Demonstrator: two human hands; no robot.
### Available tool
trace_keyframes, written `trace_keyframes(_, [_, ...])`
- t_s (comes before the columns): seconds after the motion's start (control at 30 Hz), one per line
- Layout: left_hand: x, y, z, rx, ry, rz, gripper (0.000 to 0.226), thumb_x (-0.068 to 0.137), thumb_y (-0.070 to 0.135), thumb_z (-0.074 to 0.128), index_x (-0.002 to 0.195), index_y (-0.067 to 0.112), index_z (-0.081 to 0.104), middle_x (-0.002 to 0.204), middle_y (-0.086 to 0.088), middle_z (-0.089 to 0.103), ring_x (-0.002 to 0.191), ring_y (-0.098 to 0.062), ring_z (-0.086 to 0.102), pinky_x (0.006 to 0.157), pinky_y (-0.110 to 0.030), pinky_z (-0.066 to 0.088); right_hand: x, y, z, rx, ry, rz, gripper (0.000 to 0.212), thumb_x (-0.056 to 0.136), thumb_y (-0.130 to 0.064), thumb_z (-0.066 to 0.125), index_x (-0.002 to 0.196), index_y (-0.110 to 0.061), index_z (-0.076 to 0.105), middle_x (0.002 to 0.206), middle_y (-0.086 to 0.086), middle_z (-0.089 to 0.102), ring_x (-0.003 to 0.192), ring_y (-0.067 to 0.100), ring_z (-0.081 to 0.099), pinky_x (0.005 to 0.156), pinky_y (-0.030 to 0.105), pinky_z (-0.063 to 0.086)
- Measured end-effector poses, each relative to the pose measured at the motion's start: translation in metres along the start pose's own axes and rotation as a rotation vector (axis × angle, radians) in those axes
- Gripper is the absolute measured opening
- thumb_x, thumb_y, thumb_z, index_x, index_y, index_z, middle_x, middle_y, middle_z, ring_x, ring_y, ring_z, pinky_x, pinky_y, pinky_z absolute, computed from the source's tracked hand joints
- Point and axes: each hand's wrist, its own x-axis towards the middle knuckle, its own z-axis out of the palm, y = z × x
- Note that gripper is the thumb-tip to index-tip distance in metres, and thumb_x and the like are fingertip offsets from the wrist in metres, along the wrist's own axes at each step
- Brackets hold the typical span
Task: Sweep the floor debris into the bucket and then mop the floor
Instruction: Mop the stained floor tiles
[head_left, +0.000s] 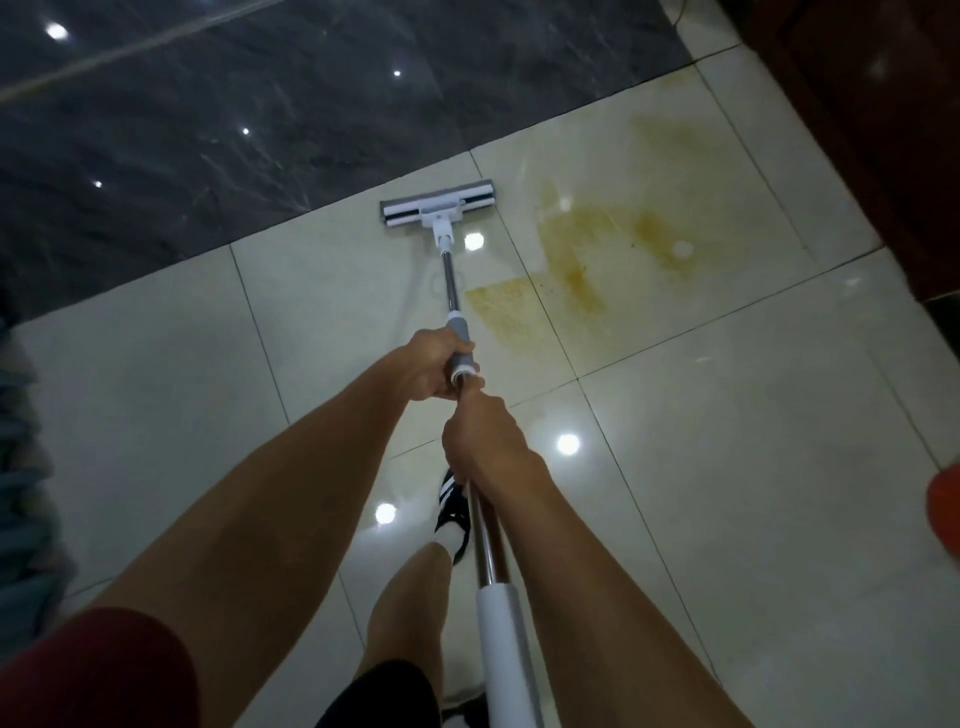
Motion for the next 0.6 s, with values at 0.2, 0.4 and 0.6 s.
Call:
trace_keyframes(0.2, [-0.028,-0.107,0.047,-0.076,-0.002,-0.017,0.025,0.096,0.010,0.060,0.118,-0.001,0.053,0.095,-0.020,0.059,0.075,-0.032,0.063,0.055,-0.043,0.055,-0.066,0.092,0.049,0.054,0.039,0.034,0.048,0.100,-0.013,0.047,0.147,-0.016,0.034,0.119,0.014,0.061,0.101,0.030,0.065,0.087,0.041,0.057])
trace_keyframes(0.4, [-0.054,-0.208,0.102,-0.093,0.011,-0.058,0.019,0.094,0.007,0.063,0.109,-0.001,0.055,0.086,-0.019,0.059,0.065,-0.031,0.061,0.066,-0.049,0.056,-0.141,0.180,0.091,0.167,0.086,0.071,0.050,0.102,-0.017,0.044,0.150,-0.022,0.029,0.102,0.011,0.064,0.087,0.027,0.068,0.073,0.037,0.059])
trace_keyframes(0.6, [-0.088,-0.277,0.157,0.015,0.002,-0.083,0.013,0.097,0.009,0.059,0.107,0.003,0.058,0.088,-0.018,0.061,0.065,-0.030,0.063,0.063,-0.046,0.058,-0.207,0.251,0.117,0.372,0.156,0.126,0.057,0.104,-0.024,0.044,0.156,-0.033,0.024,0.094,0.006,0.065,0.073,0.020,0.066,0.057,0.030,0.056])
